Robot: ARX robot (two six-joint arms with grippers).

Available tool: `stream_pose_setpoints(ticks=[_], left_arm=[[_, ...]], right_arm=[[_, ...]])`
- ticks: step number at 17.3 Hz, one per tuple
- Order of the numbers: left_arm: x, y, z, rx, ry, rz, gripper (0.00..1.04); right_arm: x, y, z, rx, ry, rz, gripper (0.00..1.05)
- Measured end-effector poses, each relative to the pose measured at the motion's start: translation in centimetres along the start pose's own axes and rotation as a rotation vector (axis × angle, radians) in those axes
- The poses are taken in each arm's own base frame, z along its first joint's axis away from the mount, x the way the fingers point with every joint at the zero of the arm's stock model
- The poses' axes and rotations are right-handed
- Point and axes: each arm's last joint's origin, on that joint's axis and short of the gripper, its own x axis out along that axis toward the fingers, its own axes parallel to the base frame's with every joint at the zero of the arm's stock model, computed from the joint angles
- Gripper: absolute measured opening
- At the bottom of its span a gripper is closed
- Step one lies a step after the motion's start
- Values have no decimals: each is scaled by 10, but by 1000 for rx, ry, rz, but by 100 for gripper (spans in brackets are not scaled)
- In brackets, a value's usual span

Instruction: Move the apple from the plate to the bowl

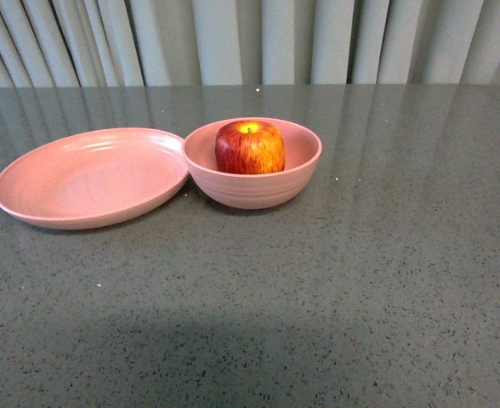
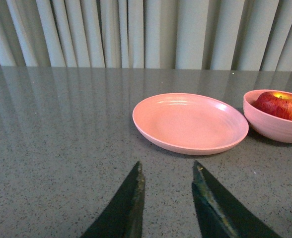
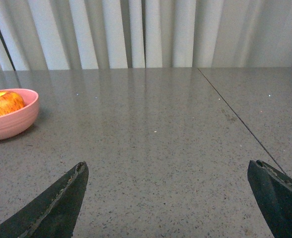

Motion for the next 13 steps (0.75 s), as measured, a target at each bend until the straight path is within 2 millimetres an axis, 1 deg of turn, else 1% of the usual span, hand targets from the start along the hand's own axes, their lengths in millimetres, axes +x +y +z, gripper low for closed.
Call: stream_pose_setpoints(ticks=[1,6,7,13], left_arm=[[0,0,0,0,0,0,46],[0,0,0,1,0,0,99],[0,0,0,2,0,0,98],[0,0,0,2,0,0,98]], right_arm=[[0,0,0,0,0,0,98],[0,0,0,0,0,0,98],[0,0,0,0,0,0,98],[0,0,0,0,0,0,98]])
